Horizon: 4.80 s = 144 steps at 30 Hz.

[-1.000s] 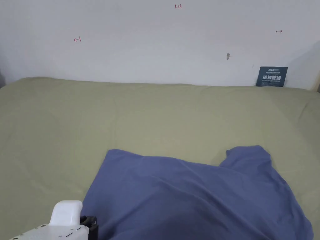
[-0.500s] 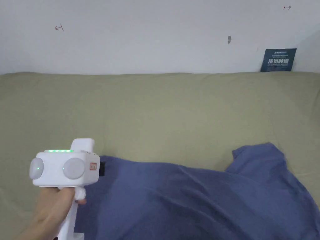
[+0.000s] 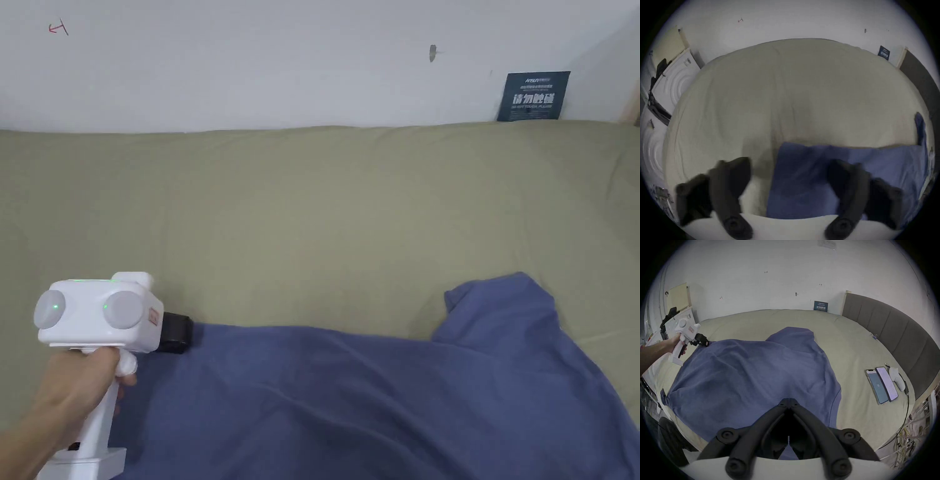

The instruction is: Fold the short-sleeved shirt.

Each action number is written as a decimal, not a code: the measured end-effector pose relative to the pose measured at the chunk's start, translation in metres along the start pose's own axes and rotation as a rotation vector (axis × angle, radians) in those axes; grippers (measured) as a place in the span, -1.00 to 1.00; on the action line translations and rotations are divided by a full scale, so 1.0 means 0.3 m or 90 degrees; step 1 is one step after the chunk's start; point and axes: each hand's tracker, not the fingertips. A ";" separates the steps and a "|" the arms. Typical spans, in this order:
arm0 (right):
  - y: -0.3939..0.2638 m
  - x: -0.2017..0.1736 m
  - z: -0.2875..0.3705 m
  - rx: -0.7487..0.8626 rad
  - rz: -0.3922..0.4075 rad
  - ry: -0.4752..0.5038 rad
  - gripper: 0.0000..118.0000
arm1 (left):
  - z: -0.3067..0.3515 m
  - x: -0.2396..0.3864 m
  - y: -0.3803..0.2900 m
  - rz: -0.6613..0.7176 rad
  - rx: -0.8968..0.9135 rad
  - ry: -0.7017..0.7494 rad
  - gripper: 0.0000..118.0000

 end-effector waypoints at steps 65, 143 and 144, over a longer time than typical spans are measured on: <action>1.118 0.267 0.468 0.201 0.026 0.069 -1.00 | 1.323 -0.333 -0.010 0.040 0.371 -0.036 -0.97; 0.108 0.306 0.074 0.007 -0.052 0.051 -1.00 | 0.649 -0.227 -0.675 -0.029 0.188 -0.034 -0.97; 0.067 0.308 0.096 0.006 -0.054 0.052 -1.00 | 0.662 -0.233 -0.725 -0.024 0.182 -0.038 -0.97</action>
